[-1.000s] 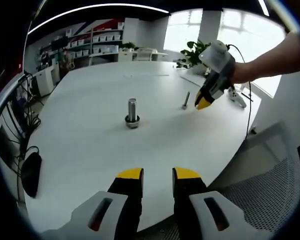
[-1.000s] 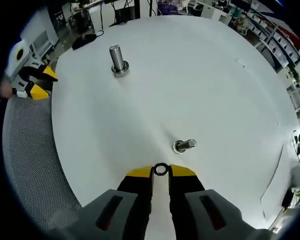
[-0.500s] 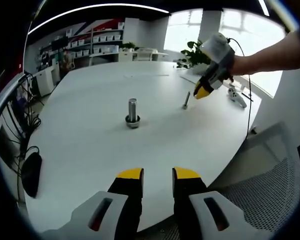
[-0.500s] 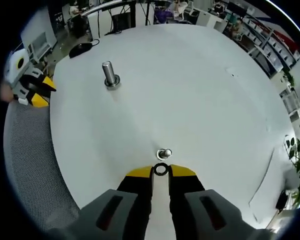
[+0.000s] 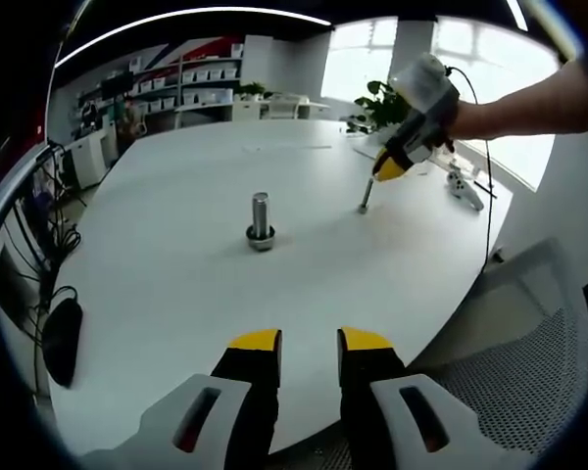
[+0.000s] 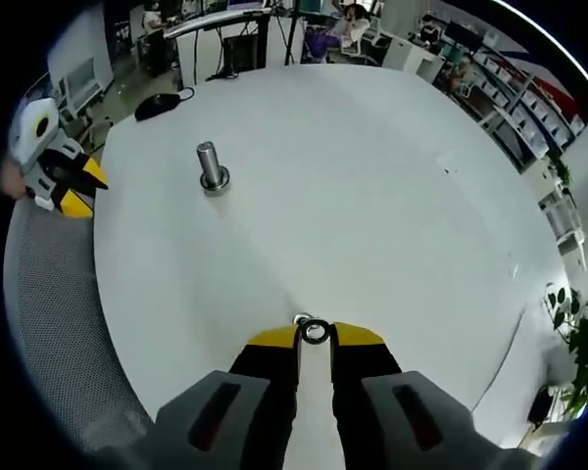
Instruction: Place the washer onto the threaded stud by aligning its center hole with the stud, sliding it down to the base, and recovering from edge contact or off-axis alignment until the washer reaches the visible bottom stop.
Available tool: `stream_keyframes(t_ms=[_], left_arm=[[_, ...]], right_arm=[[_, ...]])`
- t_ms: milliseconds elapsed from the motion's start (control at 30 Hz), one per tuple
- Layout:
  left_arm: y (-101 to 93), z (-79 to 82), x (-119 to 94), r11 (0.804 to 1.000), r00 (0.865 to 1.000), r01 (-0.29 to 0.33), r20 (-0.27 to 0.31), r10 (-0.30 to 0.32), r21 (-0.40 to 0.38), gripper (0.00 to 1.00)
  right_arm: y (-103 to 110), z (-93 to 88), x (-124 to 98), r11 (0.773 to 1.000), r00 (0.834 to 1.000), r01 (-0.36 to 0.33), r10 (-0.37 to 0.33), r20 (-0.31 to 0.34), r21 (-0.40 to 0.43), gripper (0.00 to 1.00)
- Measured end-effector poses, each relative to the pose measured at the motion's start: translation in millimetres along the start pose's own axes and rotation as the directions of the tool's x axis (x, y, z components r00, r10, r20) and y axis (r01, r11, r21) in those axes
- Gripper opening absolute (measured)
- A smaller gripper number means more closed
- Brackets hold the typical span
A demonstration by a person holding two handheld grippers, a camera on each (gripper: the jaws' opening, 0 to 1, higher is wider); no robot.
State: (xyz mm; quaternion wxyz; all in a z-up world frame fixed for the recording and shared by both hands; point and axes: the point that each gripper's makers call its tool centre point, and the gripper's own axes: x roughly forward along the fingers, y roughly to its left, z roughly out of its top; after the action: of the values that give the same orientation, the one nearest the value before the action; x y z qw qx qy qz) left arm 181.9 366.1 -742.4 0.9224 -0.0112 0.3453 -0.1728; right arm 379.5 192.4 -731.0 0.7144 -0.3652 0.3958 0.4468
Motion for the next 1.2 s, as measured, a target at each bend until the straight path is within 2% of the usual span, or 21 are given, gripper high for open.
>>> stream_keyframes(t_ms=[933,1200], left_arm=[[0.3,-0.4,0,1.0,1.0,-0.001,-0.002,0.001,0.001,0.2],[0.1,-0.5,0,1.0,1.0,-0.001,-0.002,0.001,0.002,0.2]], right_arm=[[-4,4.0,13,1.0,0.999,-0.027,0.027,-0.027,0.006,0.13],[1,-1.8,12,0.999,0.997,-0.039,0.036,-0.062,-0.036,0.13]])
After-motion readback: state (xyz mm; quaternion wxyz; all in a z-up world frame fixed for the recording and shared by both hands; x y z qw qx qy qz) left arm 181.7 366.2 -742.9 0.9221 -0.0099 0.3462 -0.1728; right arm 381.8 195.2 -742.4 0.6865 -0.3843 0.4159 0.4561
